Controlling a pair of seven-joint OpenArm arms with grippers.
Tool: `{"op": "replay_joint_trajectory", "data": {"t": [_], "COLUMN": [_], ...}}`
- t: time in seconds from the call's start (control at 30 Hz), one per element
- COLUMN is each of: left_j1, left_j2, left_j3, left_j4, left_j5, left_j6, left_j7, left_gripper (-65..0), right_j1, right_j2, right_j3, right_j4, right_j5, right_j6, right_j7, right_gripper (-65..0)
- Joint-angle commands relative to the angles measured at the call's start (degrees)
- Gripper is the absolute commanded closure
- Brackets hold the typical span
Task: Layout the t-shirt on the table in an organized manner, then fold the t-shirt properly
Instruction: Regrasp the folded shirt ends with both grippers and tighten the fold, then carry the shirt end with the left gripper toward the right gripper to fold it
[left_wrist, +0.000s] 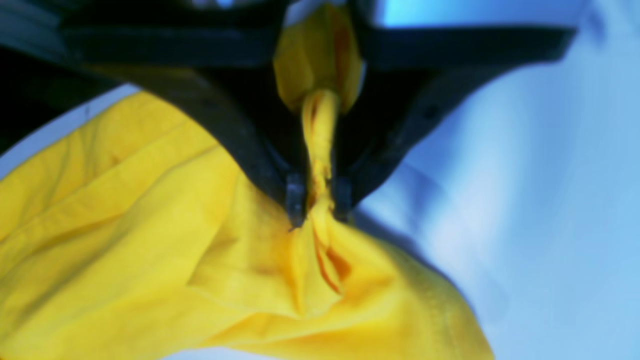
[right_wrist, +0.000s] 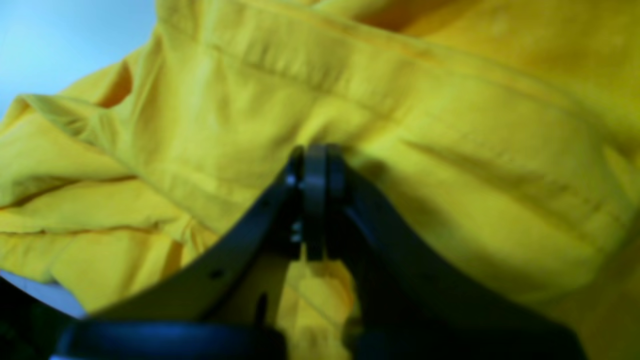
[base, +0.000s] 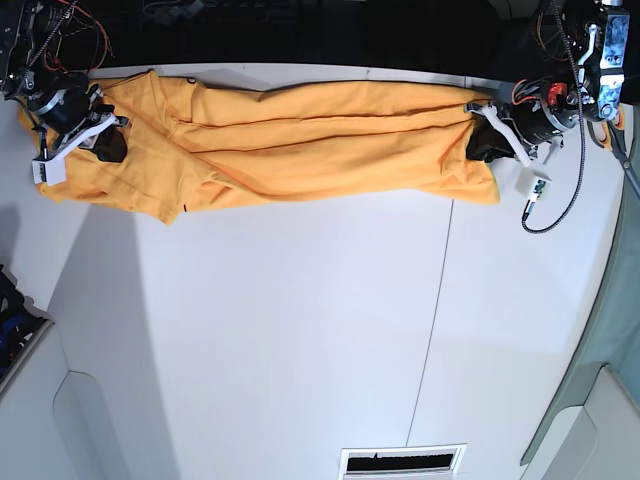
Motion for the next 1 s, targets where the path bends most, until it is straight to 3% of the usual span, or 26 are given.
{"op": "replay_joint_trajectory", "data": {"t": [0.0,0.23,0.33,0.4,0.7,0.8,0.97], "left_j1": [-0.5,-1.5,-1.7,-1.9,-1.9,-1.9,-2.0], "left_j2": [-0.7,-1.5,-2.2,-3.2,-9.3,-9.4,-8.2], "left_j3": [-1.4,-4.9,-4.9,-4.9,-4.9,-4.8,-3.3], "left_j4": [0.3,0.4,0.4,0.7,15.1,19.5,25.6], "left_j5": [0.6,0.7,0.8,0.8,0.9,0.7,-6.8], "left_j6": [0.5,0.4,0.5,0.5,0.6,3.4,3.1], "left_j7": [0.6,1.3,1.2,1.2,3.9,5.4,8.4], "left_gripper": [0.0,0.0,0.0,0.0,0.0,0.0,0.0], "right_j1": [0.4,0.5,0.5,0.5,0.5,0.5,0.5], "right_j2": [0.8,0.8,0.8,0.8,0.8,0.8,0.8], "right_j3": [0.3,0.3,0.3,0.3,0.3,0.3,0.4], "right_j4": [0.8,1.2,2.4,3.8,9.5,9.6,9.6], "right_j5": [2.1,8.5,9.7,9.7,9.4,9.4,7.0], "right_j6": [0.4,0.5,0.5,0.5,0.5,0.5,0.5], "right_j7": [0.8,0.6,0.4,0.0,-1.3,-1.3,-1.3], "right_gripper": [0.0,0.0,-13.3,-16.7,-16.7,-16.7,-16.7]}}
